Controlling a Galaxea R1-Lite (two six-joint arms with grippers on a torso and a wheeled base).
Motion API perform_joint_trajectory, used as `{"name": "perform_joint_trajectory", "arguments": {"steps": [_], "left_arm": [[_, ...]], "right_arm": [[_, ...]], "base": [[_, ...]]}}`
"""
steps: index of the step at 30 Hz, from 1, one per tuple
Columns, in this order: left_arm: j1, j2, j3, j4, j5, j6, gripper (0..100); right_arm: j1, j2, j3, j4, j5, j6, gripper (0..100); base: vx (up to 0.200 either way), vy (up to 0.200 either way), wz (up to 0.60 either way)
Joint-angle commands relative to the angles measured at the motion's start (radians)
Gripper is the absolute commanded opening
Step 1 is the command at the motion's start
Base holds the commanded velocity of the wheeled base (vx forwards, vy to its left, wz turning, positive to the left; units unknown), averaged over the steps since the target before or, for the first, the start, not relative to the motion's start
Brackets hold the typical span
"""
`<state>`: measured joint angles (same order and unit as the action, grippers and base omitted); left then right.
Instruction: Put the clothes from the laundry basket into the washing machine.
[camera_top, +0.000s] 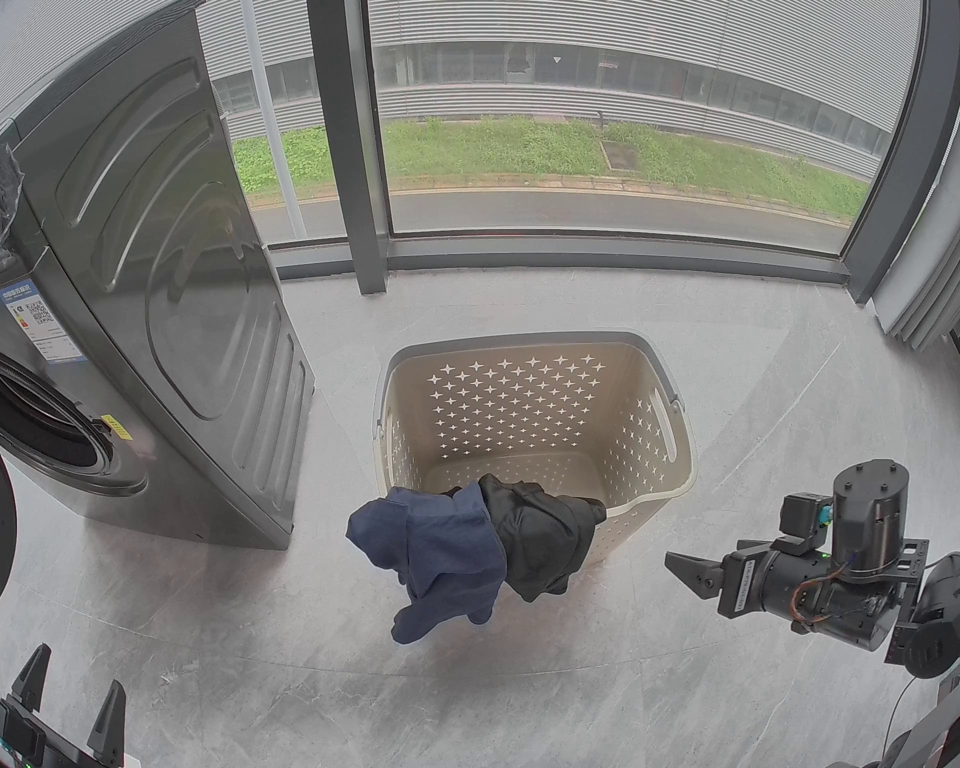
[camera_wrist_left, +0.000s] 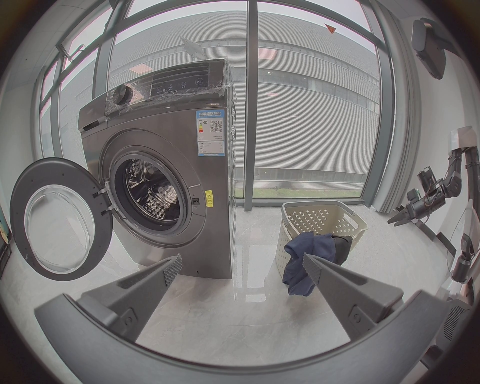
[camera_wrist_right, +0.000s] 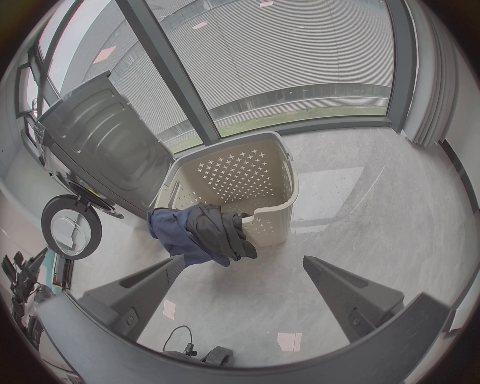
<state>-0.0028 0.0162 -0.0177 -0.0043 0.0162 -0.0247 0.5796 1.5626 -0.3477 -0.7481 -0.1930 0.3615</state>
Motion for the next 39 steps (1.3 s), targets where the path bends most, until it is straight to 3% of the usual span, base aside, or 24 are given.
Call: {"name": "perform_joint_trajectory", "arguments": {"steps": [1,24,39], "left_arm": [[0.0,-0.013,0.018,0.0,0.001,0.0,100],[0.001,-0.013,0.018,0.0,0.001,0.0,100],[0.001,-0.013,0.018,0.0,0.002,0.0,100]], "right_arm": [[-0.004,0.136,-0.04,-0.011,-0.003,0.001,100],[0.075,0.49,-0.237,-0.155,-0.02,0.001,100],[0.091,0.619,-0.383,-0.163,-0.042,-0.004,100]], "base": [[0.0,0.0,0.0],[0.0,0.0,0.0],[0.0,0.0,0.0]]}}
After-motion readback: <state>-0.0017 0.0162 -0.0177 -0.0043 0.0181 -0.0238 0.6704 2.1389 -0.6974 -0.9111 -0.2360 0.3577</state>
